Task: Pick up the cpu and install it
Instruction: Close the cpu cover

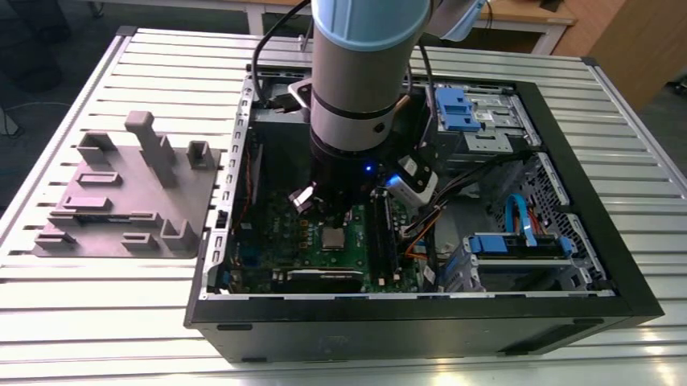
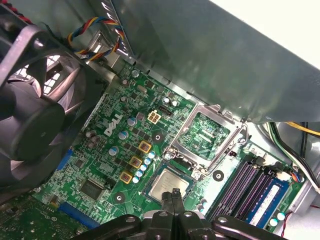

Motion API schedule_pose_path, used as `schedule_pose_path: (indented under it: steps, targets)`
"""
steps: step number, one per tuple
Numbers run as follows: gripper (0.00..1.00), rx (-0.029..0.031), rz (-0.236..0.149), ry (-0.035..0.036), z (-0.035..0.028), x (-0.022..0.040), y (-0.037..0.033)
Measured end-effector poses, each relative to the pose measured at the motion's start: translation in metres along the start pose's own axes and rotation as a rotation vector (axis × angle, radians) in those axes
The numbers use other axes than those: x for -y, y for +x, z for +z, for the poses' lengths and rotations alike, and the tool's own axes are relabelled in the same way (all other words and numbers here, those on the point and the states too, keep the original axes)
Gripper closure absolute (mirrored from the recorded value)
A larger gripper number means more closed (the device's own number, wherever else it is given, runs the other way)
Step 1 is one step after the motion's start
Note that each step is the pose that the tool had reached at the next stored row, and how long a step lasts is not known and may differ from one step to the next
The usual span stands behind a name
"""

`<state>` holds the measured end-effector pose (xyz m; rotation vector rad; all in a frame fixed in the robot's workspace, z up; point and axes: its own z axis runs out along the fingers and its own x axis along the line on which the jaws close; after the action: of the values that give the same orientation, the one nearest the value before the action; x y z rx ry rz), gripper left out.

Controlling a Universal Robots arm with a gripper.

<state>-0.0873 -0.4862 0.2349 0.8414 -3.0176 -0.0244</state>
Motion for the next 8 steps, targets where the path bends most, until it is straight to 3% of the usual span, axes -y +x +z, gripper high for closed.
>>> schedule_pose_path:
  steps: [3,8]
  targets:
    - [0.9,-0.0004,-0.02,0.0002,0.0,0.0,0.0]
    - [0.9,-0.0019,-0.109,0.0005,0.0,0.0,0.0001]
